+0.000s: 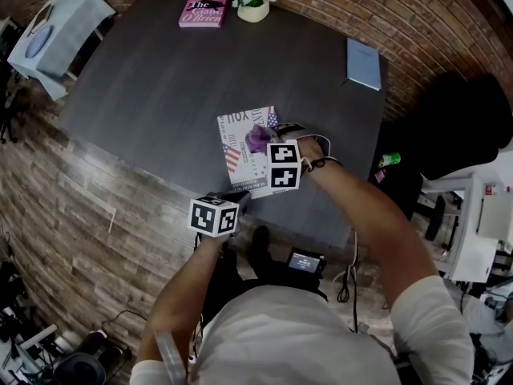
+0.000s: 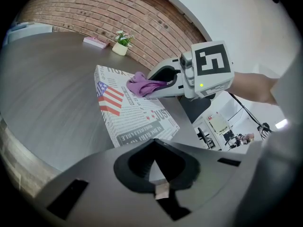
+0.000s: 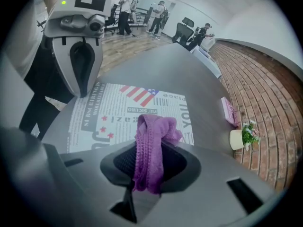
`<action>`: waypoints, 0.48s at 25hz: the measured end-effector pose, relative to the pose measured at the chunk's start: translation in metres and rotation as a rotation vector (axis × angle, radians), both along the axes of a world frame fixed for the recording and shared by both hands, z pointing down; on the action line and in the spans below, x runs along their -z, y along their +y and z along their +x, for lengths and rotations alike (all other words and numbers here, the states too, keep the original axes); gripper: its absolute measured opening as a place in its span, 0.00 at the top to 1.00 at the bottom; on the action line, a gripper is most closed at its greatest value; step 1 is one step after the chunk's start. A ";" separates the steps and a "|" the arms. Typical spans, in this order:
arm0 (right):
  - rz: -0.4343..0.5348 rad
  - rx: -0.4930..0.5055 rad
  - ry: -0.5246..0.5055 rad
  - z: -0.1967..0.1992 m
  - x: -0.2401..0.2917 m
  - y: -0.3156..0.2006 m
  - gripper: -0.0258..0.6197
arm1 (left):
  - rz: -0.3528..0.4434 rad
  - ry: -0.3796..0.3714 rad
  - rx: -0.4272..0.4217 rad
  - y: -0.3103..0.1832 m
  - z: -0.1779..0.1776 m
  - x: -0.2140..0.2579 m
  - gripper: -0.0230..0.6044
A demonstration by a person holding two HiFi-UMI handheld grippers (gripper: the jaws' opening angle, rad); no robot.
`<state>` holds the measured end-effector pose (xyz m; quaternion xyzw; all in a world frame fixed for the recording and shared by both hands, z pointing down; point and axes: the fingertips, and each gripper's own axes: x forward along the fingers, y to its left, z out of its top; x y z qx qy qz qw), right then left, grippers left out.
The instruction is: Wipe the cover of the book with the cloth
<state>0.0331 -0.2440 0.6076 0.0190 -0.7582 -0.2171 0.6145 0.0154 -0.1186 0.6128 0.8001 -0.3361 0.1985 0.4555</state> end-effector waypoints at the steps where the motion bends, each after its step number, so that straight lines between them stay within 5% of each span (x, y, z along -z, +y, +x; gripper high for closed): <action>1: -0.001 0.003 0.002 0.001 0.000 0.003 0.79 | 0.000 0.000 -0.001 0.000 0.000 0.000 0.95; 12: -0.017 0.004 -0.003 0.011 -0.002 0.038 0.79 | 0.012 -0.007 -0.001 -0.002 0.001 0.000 0.95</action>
